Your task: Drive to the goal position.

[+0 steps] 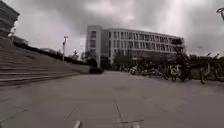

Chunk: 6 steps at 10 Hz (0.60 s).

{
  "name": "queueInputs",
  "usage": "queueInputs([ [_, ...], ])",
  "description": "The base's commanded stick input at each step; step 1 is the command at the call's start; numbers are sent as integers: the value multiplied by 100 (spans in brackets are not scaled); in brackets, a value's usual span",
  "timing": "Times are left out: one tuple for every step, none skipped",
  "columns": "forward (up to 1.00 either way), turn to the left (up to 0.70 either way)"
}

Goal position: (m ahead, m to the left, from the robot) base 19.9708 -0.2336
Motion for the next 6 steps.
queueInputs([
  [85, 0],
  [85, 0],
  [85, 0],
  [85, 0],
  [85, 0],
  [85, 0],
])
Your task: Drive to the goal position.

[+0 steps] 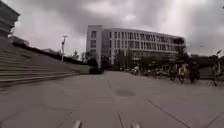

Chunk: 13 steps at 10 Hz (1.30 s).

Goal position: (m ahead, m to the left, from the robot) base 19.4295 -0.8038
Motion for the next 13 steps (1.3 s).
queueInputs([
  [85, 0],
  [85, 0],
  [85, 0],
  [85, 0],
  [85, 0],
  [85, 0],
  [85, 0],
  [85, 0],
  [85, 0],
  [85, 0],
  [85, 0],
  [85, 0],
  [85, 0],
])
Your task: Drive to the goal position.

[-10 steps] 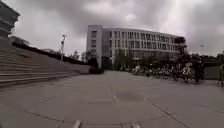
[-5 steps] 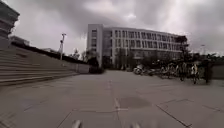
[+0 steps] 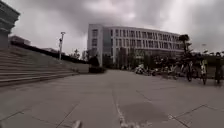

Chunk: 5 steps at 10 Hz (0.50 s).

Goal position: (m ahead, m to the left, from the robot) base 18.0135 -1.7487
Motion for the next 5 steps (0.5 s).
queueInputs([
  [85, 0],
  [85, 0],
  [85, 0],
  [85, 0],
  [85, 0],
])
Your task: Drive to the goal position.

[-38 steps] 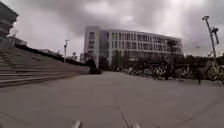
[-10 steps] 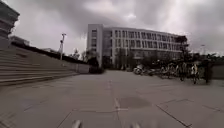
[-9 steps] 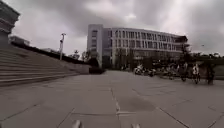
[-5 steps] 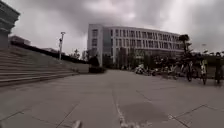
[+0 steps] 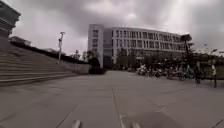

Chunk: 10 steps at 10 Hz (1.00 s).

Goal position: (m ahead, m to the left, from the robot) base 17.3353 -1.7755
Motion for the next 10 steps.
queueInputs([
  [85, 0],
  [85, 0],
  [85, 0],
  [85, 0],
  [85, 0],
  [85, 0],
  [85, 0],
  [85, 0],
  [85, 0],
  [85, 0],
])
